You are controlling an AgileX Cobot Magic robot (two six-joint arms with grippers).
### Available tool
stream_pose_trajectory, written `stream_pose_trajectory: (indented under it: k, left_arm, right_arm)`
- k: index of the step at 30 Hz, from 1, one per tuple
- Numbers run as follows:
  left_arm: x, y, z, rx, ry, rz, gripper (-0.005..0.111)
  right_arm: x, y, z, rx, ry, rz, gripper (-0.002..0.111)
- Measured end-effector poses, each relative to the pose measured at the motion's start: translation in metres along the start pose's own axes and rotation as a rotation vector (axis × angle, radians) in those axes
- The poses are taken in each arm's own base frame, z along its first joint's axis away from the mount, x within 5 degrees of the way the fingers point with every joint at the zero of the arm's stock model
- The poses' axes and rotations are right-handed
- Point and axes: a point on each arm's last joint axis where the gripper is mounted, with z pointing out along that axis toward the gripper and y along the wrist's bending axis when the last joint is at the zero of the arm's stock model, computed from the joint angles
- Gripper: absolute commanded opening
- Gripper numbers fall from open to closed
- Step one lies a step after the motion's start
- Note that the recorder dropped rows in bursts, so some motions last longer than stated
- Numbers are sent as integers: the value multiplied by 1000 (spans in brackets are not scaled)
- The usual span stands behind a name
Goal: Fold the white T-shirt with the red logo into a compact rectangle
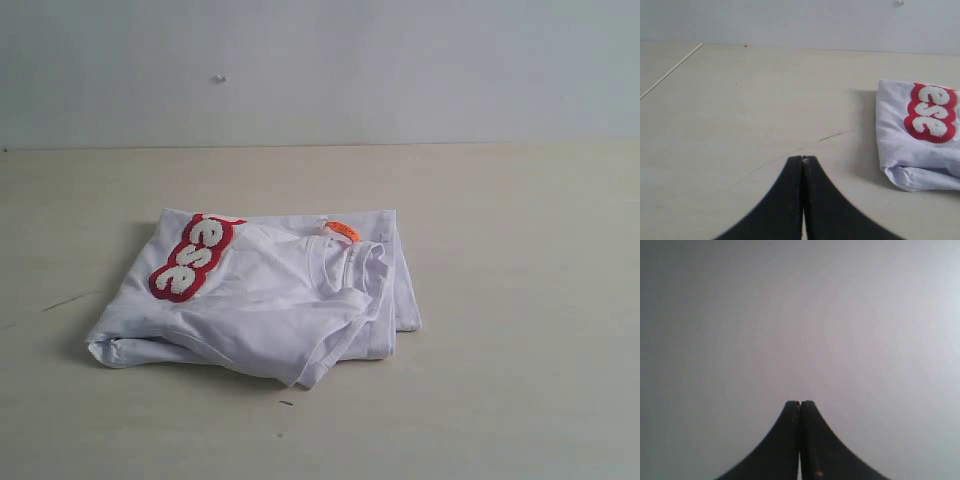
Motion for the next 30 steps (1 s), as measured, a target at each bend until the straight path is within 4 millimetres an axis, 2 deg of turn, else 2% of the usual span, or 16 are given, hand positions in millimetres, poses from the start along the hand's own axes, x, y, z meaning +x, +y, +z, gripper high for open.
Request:
stream_pose_trajectory:
  k: [6, 14, 19, 26, 30]
  left_arm:
    - [0, 0, 0, 0, 0, 0, 0]
    - [0, 0, 0, 0, 0, 0, 0]
    - [0, 0, 0, 0, 0, 0, 0]
    - [0, 0, 0, 0, 0, 0, 0]
    - [0, 0, 0, 0, 0, 0, 0]
  right_arm:
    - [54, 6, -12, 5, 160, 1, 0]
    - [129, 13, -46, -21, 411, 20, 0]
    - [149, 13, -58, -19, 616, 17, 0]
    - [167, 12, -74, -16, 883, 11, 0]
    - [170, 12, -78, -18, 933, 6, 0]
